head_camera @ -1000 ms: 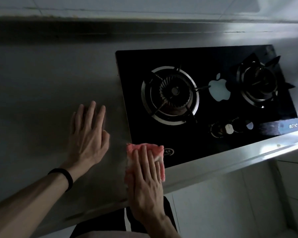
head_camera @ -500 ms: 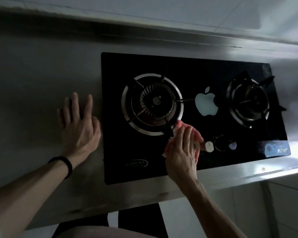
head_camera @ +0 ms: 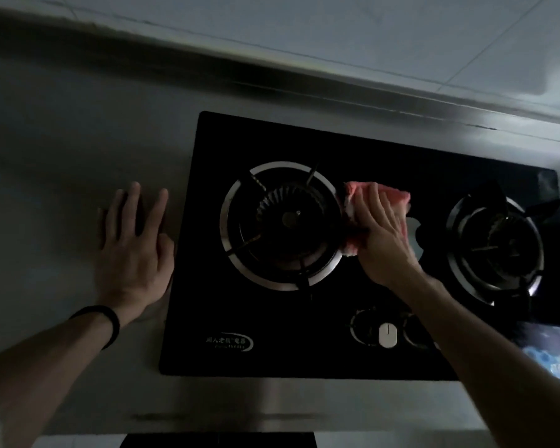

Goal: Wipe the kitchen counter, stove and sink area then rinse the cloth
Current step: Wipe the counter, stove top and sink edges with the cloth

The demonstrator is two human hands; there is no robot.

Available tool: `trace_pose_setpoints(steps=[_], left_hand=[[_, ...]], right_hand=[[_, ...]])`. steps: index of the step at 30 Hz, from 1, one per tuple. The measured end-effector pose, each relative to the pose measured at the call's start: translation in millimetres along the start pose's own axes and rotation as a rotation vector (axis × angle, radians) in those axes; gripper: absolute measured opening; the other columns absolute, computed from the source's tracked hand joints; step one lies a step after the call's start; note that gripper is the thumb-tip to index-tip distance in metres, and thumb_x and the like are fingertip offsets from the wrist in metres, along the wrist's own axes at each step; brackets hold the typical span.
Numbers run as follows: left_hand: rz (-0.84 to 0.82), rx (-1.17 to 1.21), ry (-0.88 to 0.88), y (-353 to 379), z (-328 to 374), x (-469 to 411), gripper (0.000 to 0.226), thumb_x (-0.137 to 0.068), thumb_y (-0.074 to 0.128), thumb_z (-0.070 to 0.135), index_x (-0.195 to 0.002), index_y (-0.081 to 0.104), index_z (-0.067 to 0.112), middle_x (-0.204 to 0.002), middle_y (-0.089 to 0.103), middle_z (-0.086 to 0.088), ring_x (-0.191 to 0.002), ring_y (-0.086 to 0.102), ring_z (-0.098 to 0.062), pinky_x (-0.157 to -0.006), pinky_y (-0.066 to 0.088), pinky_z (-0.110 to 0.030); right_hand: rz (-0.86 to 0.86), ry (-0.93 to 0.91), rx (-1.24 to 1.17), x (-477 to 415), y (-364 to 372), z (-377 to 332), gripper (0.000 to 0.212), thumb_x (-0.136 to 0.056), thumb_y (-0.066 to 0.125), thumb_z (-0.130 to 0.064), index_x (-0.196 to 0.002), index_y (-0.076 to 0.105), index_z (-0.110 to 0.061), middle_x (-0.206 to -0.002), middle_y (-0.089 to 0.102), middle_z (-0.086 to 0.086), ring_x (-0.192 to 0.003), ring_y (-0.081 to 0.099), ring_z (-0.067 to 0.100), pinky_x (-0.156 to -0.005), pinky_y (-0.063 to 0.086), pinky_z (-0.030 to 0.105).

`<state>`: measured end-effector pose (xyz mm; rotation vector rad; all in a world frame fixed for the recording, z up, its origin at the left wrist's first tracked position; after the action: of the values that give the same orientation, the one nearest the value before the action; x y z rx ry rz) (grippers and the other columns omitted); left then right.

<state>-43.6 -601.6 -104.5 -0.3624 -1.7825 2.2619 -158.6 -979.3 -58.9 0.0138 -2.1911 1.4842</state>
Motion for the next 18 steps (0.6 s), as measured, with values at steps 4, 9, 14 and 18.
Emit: trace_pose_setpoints(steps=[4,9,14,18], left_hand=[[0.018,-0.019,0.016,1,-1,0,0.069,-0.095,0.038,0.03,-0.164,0.033,0.024,-0.171,0.022,-0.018,-0.156,0.023,-0.042,-0.128,0.017,-0.061],[0.014,-0.049,0.018,0,-1,-1,0.069,-0.096,0.036,0.032,-0.164,0.033,0.024,-0.172,0.022,-0.016,-0.156,0.025,-0.042,-0.127,0.019,-0.06],[0.007,-0.026,-0.001,-6,3,-3,0.069,-0.094,0.042,0.03,-0.163,0.037,0.021,-0.172,0.024,-0.017,-0.155,0.028,-0.043,-0.124,0.024,-0.061],[-0.017,-0.034,-0.008,-7,3,-4,0.071,-0.093,0.042,0.031,-0.163,0.036,0.023,-0.173,0.023,-0.015,-0.157,0.027,-0.041,-0.125,0.024,-0.061]], right_hand=[[-0.063,-0.25,0.07,-45,-31,17,0.074,-0.106,0.052,-0.022,-0.163,0.005,-0.022,-0.174,-0.001,0.003,-0.162,-0.003,0.025,-0.131,0.003,0.054],[-0.202,-0.427,0.216,-92,-66,10,0.075,-0.103,0.048,-0.031,-0.161,0.002,-0.028,-0.173,-0.003,-0.008,-0.161,-0.002,0.017,-0.129,0.019,0.052],[-0.2,-0.566,0.229,-132,-80,-29,0.068,-0.104,0.058,-0.023,-0.161,0.021,-0.031,-0.172,0.011,-0.008,-0.16,0.011,0.017,-0.125,0.031,0.051],[-0.193,-0.706,0.324,-167,-84,-76,0.07,-0.094,0.074,-0.012,-0.156,0.045,-0.026,-0.171,0.024,-0.002,-0.156,0.031,0.027,-0.114,0.045,0.055]])
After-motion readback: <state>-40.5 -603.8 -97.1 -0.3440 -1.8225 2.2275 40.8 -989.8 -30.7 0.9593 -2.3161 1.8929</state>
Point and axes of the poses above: each hand's wrist, its own x-axis away from the middle knuckle, its own y-axis out of the palm, z = x × y, the point moved 3 cm from there along -x, towards the middle knuckle
